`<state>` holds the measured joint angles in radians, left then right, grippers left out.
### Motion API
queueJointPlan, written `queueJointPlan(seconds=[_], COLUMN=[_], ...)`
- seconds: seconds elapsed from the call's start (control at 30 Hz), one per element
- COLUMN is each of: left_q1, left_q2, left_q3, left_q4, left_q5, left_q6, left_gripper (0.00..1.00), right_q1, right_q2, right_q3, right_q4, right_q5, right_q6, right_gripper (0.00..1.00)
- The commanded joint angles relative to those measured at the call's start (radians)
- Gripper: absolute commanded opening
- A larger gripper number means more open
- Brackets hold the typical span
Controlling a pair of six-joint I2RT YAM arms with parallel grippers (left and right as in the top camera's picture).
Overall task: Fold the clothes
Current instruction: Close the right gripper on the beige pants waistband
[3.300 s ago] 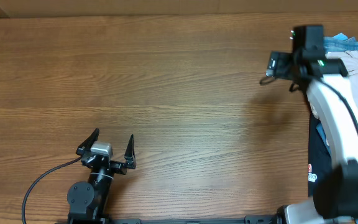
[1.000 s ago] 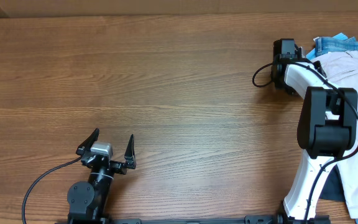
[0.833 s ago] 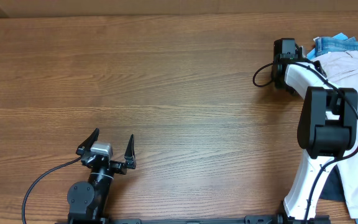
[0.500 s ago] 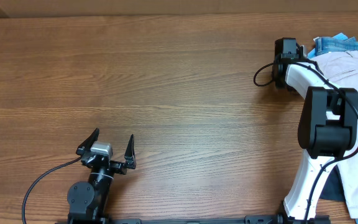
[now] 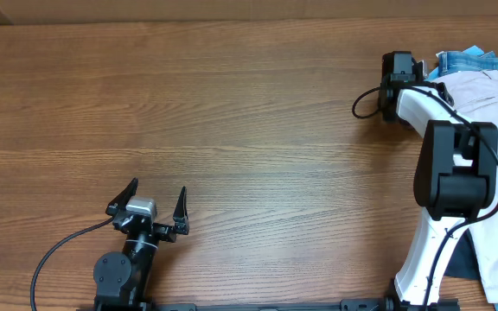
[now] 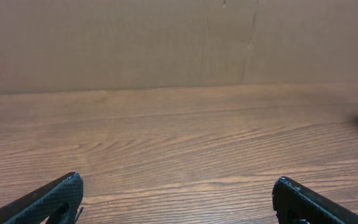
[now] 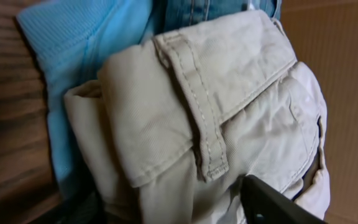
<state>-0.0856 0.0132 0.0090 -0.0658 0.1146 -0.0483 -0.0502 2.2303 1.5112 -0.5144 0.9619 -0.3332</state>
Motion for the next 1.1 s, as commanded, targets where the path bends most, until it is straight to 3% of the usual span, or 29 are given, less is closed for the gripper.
queueJointPlan(seconds=[0.0,0.73,1.07], left_q1=[0.001,0.001,0.001], left_q2=[-0.009,-0.009,-0.009], left_q3=[-0.004,-0.004,-0.004], left_q4=[-0.002,-0.002,-0.002], left_q5=[-0.011,-0.011,-0.011], left_q6=[0.016,0.016,0.016], left_gripper=[1.0,1.0,1.0], right_q1=[0.028,-0.032,-0.017], right_q2=[-0.018,-0.018,-0.022], right_q3=[0.022,0.022,0.023], right_q4=[0.017,-0.036,-0.032], right_q5=[0.023,-0.077,-0.062], right_q6=[0.019,0.031,0.032], right_gripper=[0.71,0.76,0.67])
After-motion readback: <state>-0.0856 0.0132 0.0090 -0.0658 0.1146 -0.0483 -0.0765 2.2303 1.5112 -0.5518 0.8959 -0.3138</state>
